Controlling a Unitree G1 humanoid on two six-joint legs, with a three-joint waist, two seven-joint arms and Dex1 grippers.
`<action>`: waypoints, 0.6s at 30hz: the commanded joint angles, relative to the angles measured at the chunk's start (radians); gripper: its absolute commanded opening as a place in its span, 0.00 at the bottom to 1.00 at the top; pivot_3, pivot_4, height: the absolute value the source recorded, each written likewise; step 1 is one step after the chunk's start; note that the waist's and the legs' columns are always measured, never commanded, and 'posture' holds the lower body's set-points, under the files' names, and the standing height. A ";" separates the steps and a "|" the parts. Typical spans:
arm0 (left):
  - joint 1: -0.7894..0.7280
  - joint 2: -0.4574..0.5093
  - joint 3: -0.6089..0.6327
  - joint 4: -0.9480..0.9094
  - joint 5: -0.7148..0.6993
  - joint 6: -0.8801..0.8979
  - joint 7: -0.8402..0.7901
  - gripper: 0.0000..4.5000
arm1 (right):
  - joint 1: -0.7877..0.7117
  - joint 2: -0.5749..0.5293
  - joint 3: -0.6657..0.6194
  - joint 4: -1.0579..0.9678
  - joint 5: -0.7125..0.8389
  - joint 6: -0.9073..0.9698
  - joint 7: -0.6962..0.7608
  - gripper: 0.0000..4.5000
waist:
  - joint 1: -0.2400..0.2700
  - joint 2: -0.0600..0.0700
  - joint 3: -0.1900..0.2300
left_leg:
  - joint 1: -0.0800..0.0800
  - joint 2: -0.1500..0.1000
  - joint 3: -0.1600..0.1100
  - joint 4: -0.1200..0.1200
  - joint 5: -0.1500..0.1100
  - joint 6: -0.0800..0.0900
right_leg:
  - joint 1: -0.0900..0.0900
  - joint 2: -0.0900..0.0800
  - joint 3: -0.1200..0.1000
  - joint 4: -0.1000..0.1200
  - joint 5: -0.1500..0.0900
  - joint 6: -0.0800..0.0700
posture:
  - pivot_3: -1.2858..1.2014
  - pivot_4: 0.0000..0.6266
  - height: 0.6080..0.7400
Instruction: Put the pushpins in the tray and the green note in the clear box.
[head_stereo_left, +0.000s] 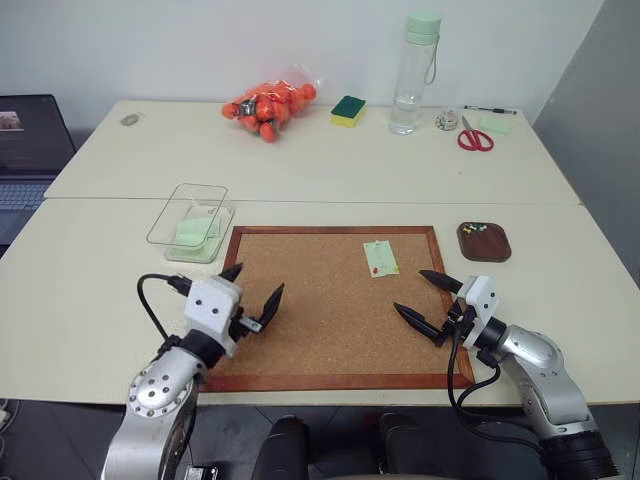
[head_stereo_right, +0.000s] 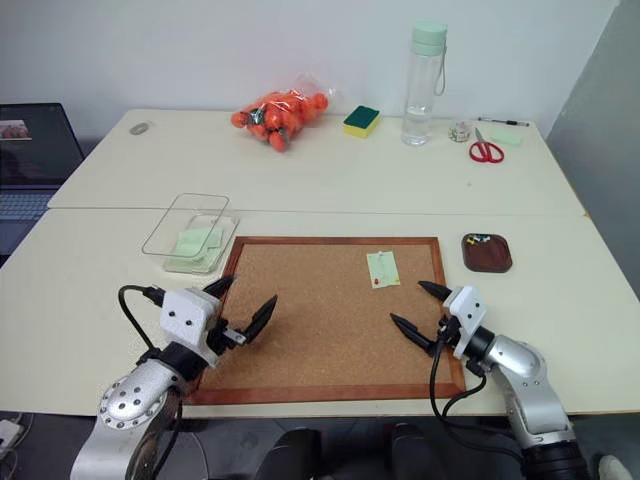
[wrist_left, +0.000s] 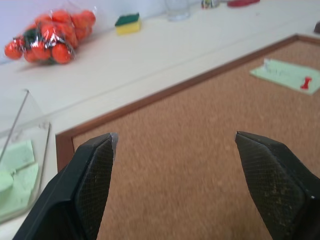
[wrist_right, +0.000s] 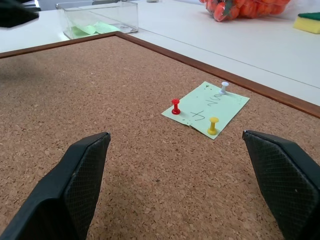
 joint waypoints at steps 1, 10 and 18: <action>-0.029 0.014 0.037 -0.031 -0.057 0.008 -0.024 0.88 | -0.009 -0.003 -0.009 -0.036 -0.002 -0.014 -0.002 1.00 | -0.001 0.000 0.000 | 0.000 0.000 0.000 0.000 0.000 0.000 | 0.000 0.000 0.000 0.000 0.000 0.000 | 0.52 0.24 1.00; -0.080 0.034 0.012 -0.021 -0.105 0.037 -0.073 0.88 | -0.033 0.002 -0.022 -0.045 0.003 0.001 -0.027 1.00 | -0.001 0.000 0.000 | 0.000 0.000 0.000 0.000 0.000 0.000 | 0.000 0.000 0.000 0.000 0.000 0.000 | 0.52 0.24 1.00; -0.102 0.043 -0.018 0.011 -0.112 0.070 -0.094 0.88 | -0.068 0.019 -0.036 -0.088 0.039 0.059 -0.063 1.00 | -0.001 0.000 0.000 | 0.000 0.000 0.000 0.000 0.000 0.000 | 0.000 0.000 0.000 0.000 0.000 0.000 | 0.52 0.24 1.00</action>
